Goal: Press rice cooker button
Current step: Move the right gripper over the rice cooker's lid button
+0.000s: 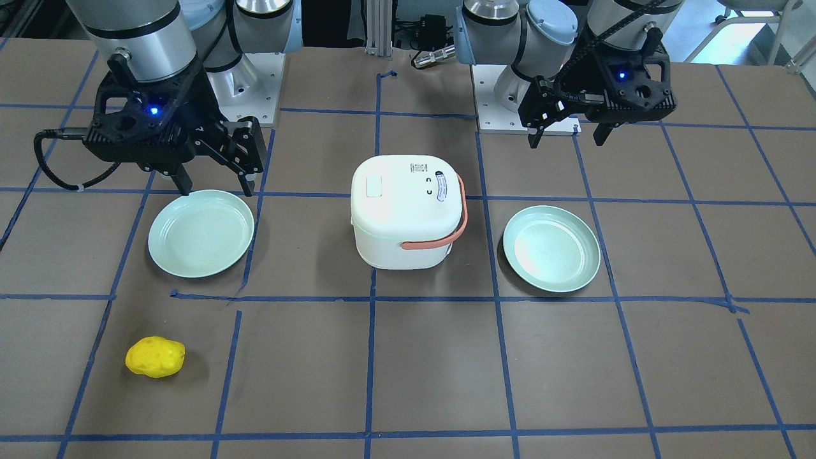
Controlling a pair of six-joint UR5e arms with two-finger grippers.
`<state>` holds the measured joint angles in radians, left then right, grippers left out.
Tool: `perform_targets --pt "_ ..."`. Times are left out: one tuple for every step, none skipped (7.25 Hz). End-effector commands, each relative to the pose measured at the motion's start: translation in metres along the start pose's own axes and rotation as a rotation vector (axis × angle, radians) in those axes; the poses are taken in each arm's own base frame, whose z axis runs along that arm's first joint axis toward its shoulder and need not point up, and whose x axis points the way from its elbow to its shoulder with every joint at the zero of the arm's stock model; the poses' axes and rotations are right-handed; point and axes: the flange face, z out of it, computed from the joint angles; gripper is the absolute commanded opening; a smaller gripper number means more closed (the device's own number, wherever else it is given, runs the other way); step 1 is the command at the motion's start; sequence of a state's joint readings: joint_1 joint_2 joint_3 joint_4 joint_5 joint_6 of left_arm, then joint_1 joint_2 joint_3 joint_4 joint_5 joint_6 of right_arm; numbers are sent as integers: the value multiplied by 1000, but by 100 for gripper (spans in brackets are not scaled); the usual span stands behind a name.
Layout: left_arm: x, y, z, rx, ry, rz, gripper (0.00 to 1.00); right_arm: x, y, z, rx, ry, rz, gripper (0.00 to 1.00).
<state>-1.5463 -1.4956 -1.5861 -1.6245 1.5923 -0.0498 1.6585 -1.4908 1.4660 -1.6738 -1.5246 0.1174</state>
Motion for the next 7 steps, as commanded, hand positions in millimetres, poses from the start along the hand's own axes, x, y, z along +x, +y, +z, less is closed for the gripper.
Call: perform_targets --pt "0 0 0 0 0 1 100 -24 7 4 -17 -48 63 33" --pt "0 0 0 0 0 1 100 -45 14 10 -27 -53 58 28" --pt "0 0 0 0 0 -1 100 -67 23 18 -47 -51 77 19" --pt "0 0 0 0 0 1 100 -90 33 28 -65 -35 85 13" --pt "0 0 0 0 0 -1 100 -106 48 41 -93 -31 54 11" --pt "0 0 0 0 0 -1 100 -115 63 57 -122 -15 54 2" --pt "0 0 0 0 0 -1 100 -129 77 67 -143 -2 91 0"
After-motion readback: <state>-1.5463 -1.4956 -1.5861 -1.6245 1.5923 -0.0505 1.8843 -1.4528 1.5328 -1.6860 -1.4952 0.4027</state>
